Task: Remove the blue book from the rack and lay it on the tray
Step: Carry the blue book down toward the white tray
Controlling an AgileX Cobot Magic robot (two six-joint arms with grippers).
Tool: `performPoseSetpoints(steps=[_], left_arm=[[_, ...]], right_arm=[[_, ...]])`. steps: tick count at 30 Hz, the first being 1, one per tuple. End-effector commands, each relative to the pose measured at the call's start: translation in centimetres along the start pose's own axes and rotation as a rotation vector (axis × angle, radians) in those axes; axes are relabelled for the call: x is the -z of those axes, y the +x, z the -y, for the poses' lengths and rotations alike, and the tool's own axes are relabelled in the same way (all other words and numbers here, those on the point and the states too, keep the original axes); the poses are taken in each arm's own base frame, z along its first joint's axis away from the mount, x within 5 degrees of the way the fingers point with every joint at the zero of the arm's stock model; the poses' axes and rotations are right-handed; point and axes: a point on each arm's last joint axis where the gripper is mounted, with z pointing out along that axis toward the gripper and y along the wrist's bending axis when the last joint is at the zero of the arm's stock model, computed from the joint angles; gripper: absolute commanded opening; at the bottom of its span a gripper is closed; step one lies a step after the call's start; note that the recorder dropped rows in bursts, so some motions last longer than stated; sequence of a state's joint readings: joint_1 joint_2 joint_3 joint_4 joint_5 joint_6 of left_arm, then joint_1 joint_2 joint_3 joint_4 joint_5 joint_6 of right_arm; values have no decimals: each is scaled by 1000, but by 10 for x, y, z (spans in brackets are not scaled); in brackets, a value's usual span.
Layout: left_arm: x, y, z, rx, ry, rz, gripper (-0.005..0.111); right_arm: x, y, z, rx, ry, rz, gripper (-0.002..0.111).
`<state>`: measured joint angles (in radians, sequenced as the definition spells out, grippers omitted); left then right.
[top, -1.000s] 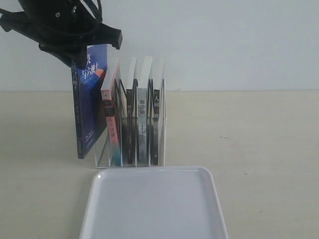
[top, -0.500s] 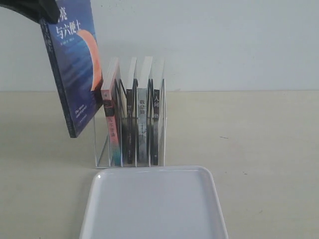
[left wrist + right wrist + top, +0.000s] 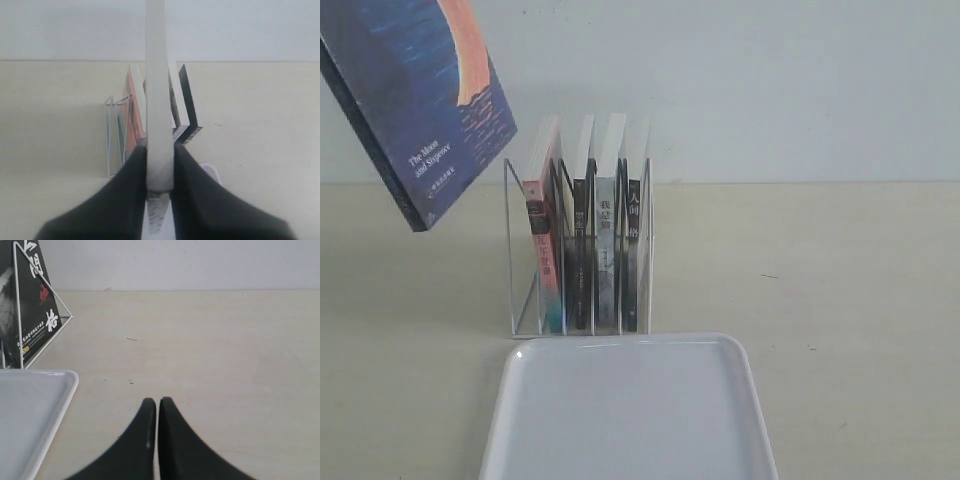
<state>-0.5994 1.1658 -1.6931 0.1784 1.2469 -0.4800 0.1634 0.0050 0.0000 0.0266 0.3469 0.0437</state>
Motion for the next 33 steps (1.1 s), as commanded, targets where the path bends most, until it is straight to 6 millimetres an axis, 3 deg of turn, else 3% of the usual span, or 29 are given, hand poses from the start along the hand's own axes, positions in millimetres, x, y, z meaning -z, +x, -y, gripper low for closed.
performPoseSetpoints(steps=[1,5,10,21,33], left_arm=[[27,13,-5,37,107,94,4],[31,31,-9,74,198,158,4],[22,58,-10,139,339,228,4],[-36,136,-32,261,422,274,4],[-95,237,-76,454,385,312,4]], right_arm=[[0,-1,0,6,5,16,1],[0,-1,0,6,5,16,1],[0,-1,0,6,5,16,1],[0,0,0,6,6,1,1],[0,0,0,8,6,4,1]])
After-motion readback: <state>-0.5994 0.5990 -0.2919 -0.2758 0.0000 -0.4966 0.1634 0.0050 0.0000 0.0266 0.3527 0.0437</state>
